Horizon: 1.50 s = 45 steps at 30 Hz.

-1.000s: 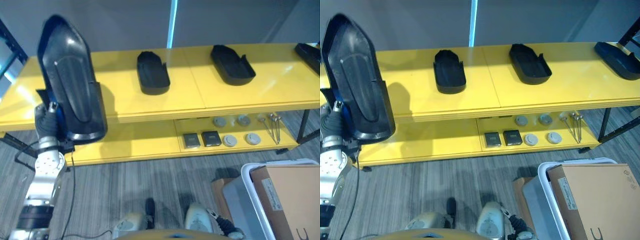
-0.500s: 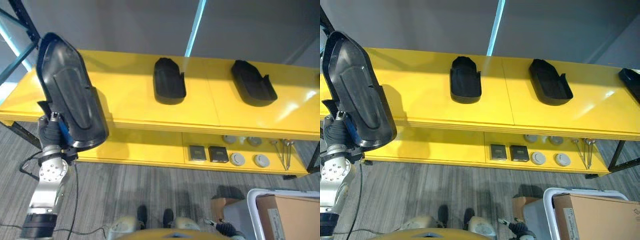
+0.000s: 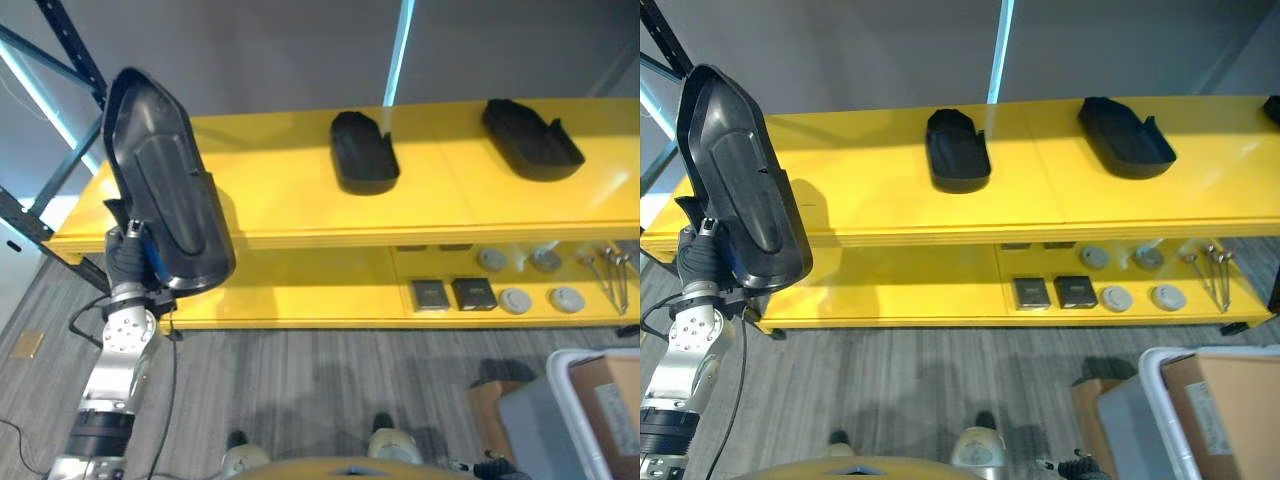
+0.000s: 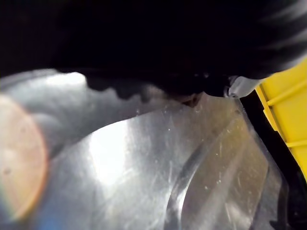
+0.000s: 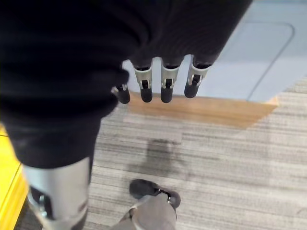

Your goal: Move parts from the plastic box to the shelf.

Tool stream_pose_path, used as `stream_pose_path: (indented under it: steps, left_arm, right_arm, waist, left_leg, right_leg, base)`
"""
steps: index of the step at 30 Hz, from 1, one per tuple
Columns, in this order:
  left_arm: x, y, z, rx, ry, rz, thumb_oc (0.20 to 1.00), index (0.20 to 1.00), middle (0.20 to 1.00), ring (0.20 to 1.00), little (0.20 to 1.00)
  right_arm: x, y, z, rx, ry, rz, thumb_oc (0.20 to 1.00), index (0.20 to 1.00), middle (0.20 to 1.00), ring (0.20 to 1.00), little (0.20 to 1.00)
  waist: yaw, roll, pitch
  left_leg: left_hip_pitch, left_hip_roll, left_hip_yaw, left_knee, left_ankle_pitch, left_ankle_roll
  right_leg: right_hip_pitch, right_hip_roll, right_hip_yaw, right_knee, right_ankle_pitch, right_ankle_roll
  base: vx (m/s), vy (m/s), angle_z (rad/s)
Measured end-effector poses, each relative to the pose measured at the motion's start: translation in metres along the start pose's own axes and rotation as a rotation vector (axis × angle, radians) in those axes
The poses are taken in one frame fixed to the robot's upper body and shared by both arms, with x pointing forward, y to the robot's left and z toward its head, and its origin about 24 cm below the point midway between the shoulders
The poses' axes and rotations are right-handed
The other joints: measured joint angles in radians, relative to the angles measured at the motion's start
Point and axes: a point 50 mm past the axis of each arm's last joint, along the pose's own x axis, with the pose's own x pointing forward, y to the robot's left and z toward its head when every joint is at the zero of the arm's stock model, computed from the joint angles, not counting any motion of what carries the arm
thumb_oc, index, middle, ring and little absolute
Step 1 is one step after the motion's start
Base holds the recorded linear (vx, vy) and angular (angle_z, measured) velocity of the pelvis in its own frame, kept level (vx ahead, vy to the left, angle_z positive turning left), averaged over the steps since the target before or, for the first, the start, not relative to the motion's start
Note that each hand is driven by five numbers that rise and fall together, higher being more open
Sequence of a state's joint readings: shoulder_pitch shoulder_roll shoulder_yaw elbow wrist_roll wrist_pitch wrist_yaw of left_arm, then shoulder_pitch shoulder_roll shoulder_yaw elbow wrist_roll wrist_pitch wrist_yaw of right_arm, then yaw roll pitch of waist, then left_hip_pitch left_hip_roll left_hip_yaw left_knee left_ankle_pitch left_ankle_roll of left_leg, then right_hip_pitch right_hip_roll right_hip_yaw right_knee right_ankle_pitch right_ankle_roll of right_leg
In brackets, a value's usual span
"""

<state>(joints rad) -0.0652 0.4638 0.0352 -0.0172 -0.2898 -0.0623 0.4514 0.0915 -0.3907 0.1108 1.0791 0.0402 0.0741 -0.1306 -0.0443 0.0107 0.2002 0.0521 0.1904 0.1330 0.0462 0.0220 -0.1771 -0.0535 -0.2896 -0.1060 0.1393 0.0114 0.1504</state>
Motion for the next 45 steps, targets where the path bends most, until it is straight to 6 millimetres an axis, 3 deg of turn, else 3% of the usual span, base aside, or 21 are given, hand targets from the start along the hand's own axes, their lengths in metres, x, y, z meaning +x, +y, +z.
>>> stream_pose_path:
  steps: [1, 3, 4, 5, 6, 7, 9, 10, 12, 14, 17, 21, 24, 30, 34, 37, 38, 45]
  left_arm:
    - [0.0, 0.0, 0.001, 0.001, -0.003, -0.001, 0.2, 0.2, 0.2, 0.2, 0.2]
    - [0.004, 0.003, 0.004, 0.032, -0.014, -0.009, 0.2, 0.2, 0.2, 0.2, 0.2]
    - [0.005, 0.008, 0.003, 0.072, -0.006, -0.01, 0.2, 0.2, 0.2, 0.2, 0.2]
    - [0.003, 0.015, 0.0, 0.097, 0.002, 0.003, 0.2, 0.2, 0.2, 0.2, 0.2]
    - [0.001, 0.023, -0.002, 0.111, 0.011, 0.024, 0.2, 0.2, 0.2, 0.2, 0.2]
    - [-0.002, 0.033, -0.006, 0.127, 0.03, 0.048, 0.2, 0.2, 0.2, 0.2, 0.2]
    - [-0.008, 0.052, -0.011, 0.149, 0.054, 0.101, 0.2, 0.2, 0.2, 0.2, 0.2]
    - [-0.007, 0.054, -0.009, 0.148, 0.049, 0.112, 0.2, 0.2, 0.2, 0.2, 0.2]
    - [-0.007, 0.052, -0.007, 0.143, 0.044, 0.104, 0.2, 0.2, 0.2, 0.2, 0.2]
    - [-0.004, 0.047, -0.006, 0.138, 0.042, 0.081, 0.2, 0.2, 0.2, 0.2, 0.2]
    - [-0.002, 0.044, -0.005, 0.145, 0.054, 0.077, 0.2, 0.2, 0.2, 0.2, 0.2]
    - [-0.003, 0.038, -0.01, 0.199, 0.086, 0.032, 0.2, 0.2, 0.2, 0.2, 0.2]
    - [-0.002, 0.034, -0.016, 0.237, 0.139, 0.001, 0.2, 0.2, 0.2, 0.2, 0.2]
    - [0.037, 0.033, -0.017, 0.351, 0.187, 0.014, 0.2, 0.2, 0.2, 0.2, 0.2]
    - [0.071, 0.047, -0.022, 0.472, 0.271, 0.091, 0.2, 0.2, 0.2, 0.2, 0.2]
    - [0.089, 0.058, -0.015, 0.514, 0.301, 0.159, 0.2, 0.2, 0.2, 0.2, 0.2]
    - [0.096, 0.055, -0.011, 0.489, 0.311, 0.168, 0.2, 0.2, 0.2, 0.2, 0.2]
    - [0.108, 0.06, -0.012, 0.47, 0.431, 0.233, 0.2, 0.2, 0.2, 0.2, 0.2]
  right_arm:
    - [-0.001, 0.009, -0.002, 0.015, 0.008, 0.023, 1.0, 1.0, 1.0, 1.0, 1.0]
    - [-0.004, 0.027, -0.004, 0.097, 0.018, 0.061, 1.0, 1.0, 1.0, 1.0, 1.0]
    - [-0.006, 0.036, -0.003, 0.108, 0.005, 0.096, 1.0, 1.0, 1.0, 1.0, 1.0]
    - [-0.006, 0.038, 0.0, 0.115, -0.007, 0.096, 1.0, 1.0, 1.0, 1.0, 1.0]
    - [-0.006, 0.033, 0.004, 0.114, -0.026, 0.086, 1.0, 1.0, 1.0, 1.0, 1.0]
    - [-0.006, 0.032, 0.01, 0.115, -0.053, 0.088, 1.0, 1.0, 1.0, 1.0, 1.0]
    - [-0.011, 0.034, 0.01, 0.116, -0.094, 0.1, 1.0, 1.0, 1.0, 1.0, 1.0]
    - [-0.013, 0.035, 0.009, 0.112, -0.101, 0.103, 1.0, 1.0, 1.0, 1.0, 1.0]
    - [-0.013, 0.04, 0.003, 0.097, -0.081, 0.116, 1.0, 1.0, 1.0, 1.0, 1.0]
    - [-0.013, 0.043, -0.006, 0.095, -0.039, 0.123, 1.0, 1.0, 1.0, 1.0, 1.0]
    - [-0.013, 0.046, -0.017, 0.074, -0.006, 0.133, 1.0, 1.0, 1.0, 1.0, 1.0]
    - [-0.012, 0.036, -0.014, 0.064, -0.02, 0.111, 1.0, 1.0, 1.0, 1.0, 1.0]
    - [-0.011, 0.028, -0.012, 0.049, -0.022, 0.108, 1.0, 1.0, 1.0, 1.0, 1.0]
    - [-0.012, 0.026, -0.022, 0.001, 0.014, 0.123, 1.0, 1.0, 1.0, 1.0, 1.0]
    - [-0.011, 0.015, -0.023, -0.058, 0.013, 0.124, 1.0, 1.0, 1.0, 1.0, 1.0]
    - [-0.008, 0.009, -0.012, -0.087, -0.015, 0.127, 1.0, 1.0, 1.0, 1.0, 1.0]
    - [-0.007, 0.005, -0.012, -0.095, -0.018, 0.125, 1.0, 1.0, 1.0, 1.0, 1.0]
    - [-0.005, -0.001, -0.001, -0.098, -0.051, 0.131, 1.0, 1.0, 1.0, 1.0, 1.0]
  waist:
    - [0.006, -0.018, 0.007]
    - [0.028, -0.049, 0.026]
    - [0.041, -0.043, 0.047]
    - [0.047, -0.038, 0.049]
    - [0.051, -0.023, 0.059]
    - [0.05, -0.002, 0.062]
    - [0.045, 0.006, 0.053]
    - [0.048, -0.004, 0.047]
    - [0.044, -0.031, 0.032]
    - [0.043, -0.034, 0.026]
    - [0.04, -0.067, -0.005]
    - [0.028, -0.048, -0.024]
    - [-0.023, -0.019, -0.041]
    - [-0.072, 0.01, -0.061]
    - [-0.123, 0.018, -0.06]
    - [-0.146, 0.028, -0.041]
    - [-0.17, 0.031, -0.004]
    - [-0.216, 0.03, 0.075]
  left_leg:
    - [-0.002, -0.044, 0.011, 0.016, -0.007, 0.014]
    - [-0.075, -0.084, 0.017, 0.163, -0.079, 0.07]
    - [-0.087, -0.112, 0.046, 0.216, -0.123, 0.108]
    - [-0.081, -0.125, 0.078, 0.213, -0.132, 0.124]
    - [-0.083, -0.131, 0.109, 0.209, -0.135, 0.154]
    - [-0.073, -0.132, 0.121, 0.185, -0.13, 0.165]
    - [-0.04, -0.138, 0.127, 0.074, -0.078, 0.168]
    - [-0.035, -0.153, 0.123, 0.031, -0.048, 0.175]
    - [-0.023, -0.179, 0.114, -0.006, -0.02, 0.183]
    - [0.009, -0.182, 0.099, -0.059, 0.013, 0.174]
    - [0.037, -0.178, 0.087, -0.117, 0.049, 0.149]
    - [0.037, -0.138, 0.085, -0.125, 0.063, 0.127]
    - [0.04, -0.113, 0.089, -0.126, 0.067, 0.116]
    - [0.036, -0.097, 0.113, -0.13, 0.062, 0.1]
    - [0.01, -0.097, 0.147, -0.124, 0.063, 0.107]
    - [-0.038, -0.103, 0.166, -0.124, 0.085, 0.115]
    - [-0.042, -0.106, 0.169, -0.124, 0.088, 0.117]
    - [-0.037, -0.102, 0.185, -0.123, 0.08, 0.105]
  right_leg:
    - [0.009, -0.03, -0.025, -0.012, 0.009, -0.011]
    - [0.013, -0.059, -0.06, -0.016, 0.136, -0.017]
    - [0.001, -0.093, -0.061, -0.036, 0.25, -0.039]
    - [-0.017, -0.105, -0.074, -0.063, 0.343, -0.053]
    - [-0.025, -0.106, -0.095, -0.044, 0.352, -0.033]
    - [-0.043, -0.074, -0.127, 0.02, 0.273, -0.016]
    - [-0.049, 0.05, -0.125, 0.104, 0.076, 0.002]
    - [-0.032, 0.089, -0.127, 0.073, 0.041, 0.002]
    - [0.002, 0.081, -0.098, 0.006, 0.041, -0.005]
    - [0.053, 0.095, -0.056, -0.091, 0.052, 0.0]
    - [0.1, 0.111, -0.046, -0.172, 0.09, -0.006]
    - [0.12, 0.158, -0.045, -0.221, 0.103, -0.023]
    - [0.121, 0.184, -0.042, -0.226, 0.094, -0.025]
    - [0.099, 0.199, -0.018, -0.226, 0.096, -0.034]
    - [0.053, 0.2, 0.016, -0.219, 0.108, -0.042]
    - [-0.01, 0.197, 0.036, -0.201, 0.127, -0.044]
    - [-0.017, 0.195, 0.041, -0.201, 0.138, -0.049]
    - [-0.023, 0.201, 0.059, -0.199, 0.133, -0.044]
  base:
    - [0.03, 0.493, 0.0]
    - [0.01, 0.353, -0.16]
    - [-0.02, 0.35, -0.62]
    - [-0.04, 0.326, -0.67]
    - [-0.03, 0.198, -0.66]
    - [0.0, 0.085, -0.56]
    - [0.02, 0.01, -0.3]
    - [0.04, -0.063, 0.08]
    - [0.05, -0.112, 0.19]
    - [0.06, -0.126, 0.27]
    - [0.07, -0.116, 0.15]
    - [0.07, -0.062, -0.08]
    - [0.11, -0.023, -0.07]
    - [0.07, -0.006, -0.13]
    - [-0.03, 0.041, -0.24]
    - [-0.01, 0.051, -0.2]
    - [0.05, 0.051, -0.14]
    - [0.04, 0.025, -0.07]
